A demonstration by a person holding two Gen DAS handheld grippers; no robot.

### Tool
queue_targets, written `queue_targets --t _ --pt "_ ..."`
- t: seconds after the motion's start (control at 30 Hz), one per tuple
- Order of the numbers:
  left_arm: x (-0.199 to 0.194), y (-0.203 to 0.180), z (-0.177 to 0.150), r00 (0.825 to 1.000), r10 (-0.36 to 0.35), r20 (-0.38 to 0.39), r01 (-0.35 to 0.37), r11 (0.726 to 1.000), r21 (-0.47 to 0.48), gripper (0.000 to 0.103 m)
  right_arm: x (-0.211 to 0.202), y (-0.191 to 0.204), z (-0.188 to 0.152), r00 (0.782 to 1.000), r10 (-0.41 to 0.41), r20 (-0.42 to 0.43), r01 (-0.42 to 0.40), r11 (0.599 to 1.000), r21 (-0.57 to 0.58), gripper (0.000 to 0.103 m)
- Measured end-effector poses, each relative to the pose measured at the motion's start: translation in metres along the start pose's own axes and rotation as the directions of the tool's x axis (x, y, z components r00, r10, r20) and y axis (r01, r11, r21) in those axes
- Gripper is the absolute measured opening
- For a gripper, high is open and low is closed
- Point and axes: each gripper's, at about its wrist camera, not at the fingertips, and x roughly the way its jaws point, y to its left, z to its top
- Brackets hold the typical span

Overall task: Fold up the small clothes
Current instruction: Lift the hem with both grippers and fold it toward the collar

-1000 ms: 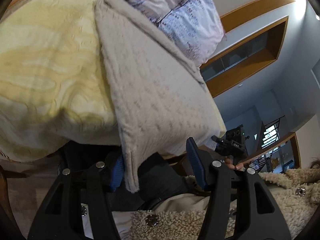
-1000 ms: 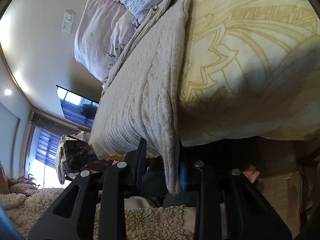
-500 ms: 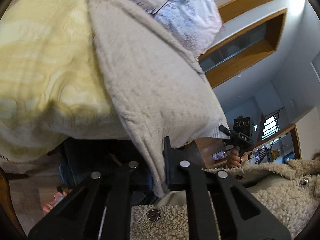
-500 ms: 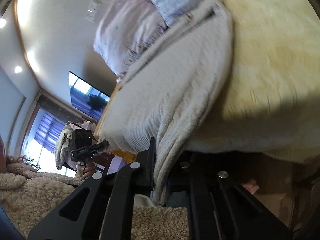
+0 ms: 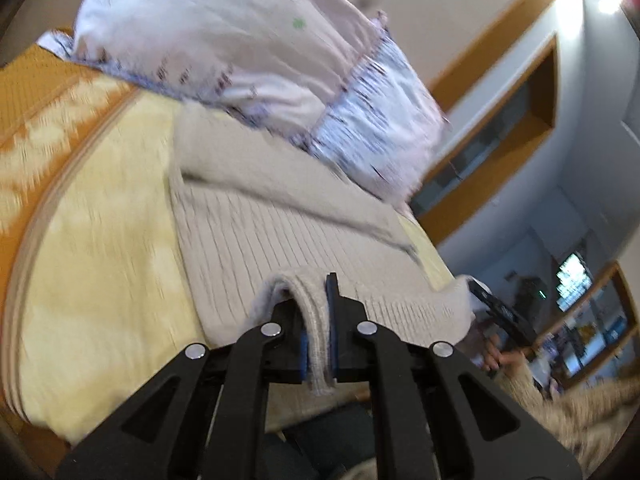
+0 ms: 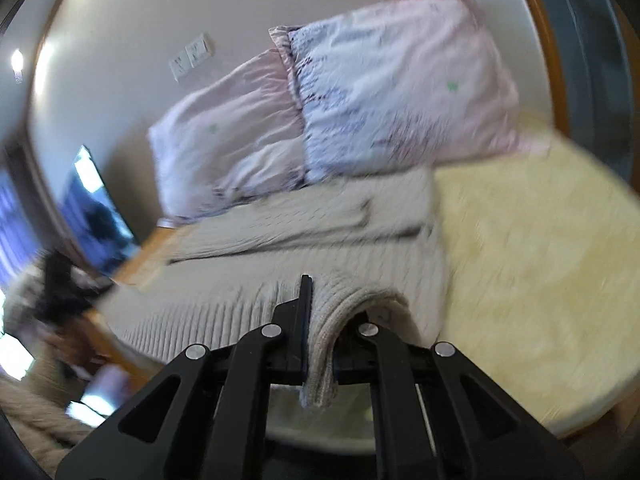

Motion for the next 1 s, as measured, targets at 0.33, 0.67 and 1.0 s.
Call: queue_targets --t 0.33,0.67,1.0 --pt "0.051 -0.004 0.08 0.983 0.183 0.005 -0.183 0.983 -0.006 0.007 0.051 0.002 0.037 0.98 -0.185 0.072 0.191 0.978 -0.081 0.008" --pt "0.065 -0.011 0.124 0.979 0.198 0.044 -0.198 0.98 0.006 0.007 0.057 0.002 0.072 0.971 -0.179 0.16 0.19 0.98 -0.053 0.007" --pt "0.106 -0.001 0.167 0.969 0.244 0.048 -0.244 0.97 0.012 0.007 0.102 -0.016 0.097 0.971 -0.2 0.13 0.197 0.98 0.038 0.008"
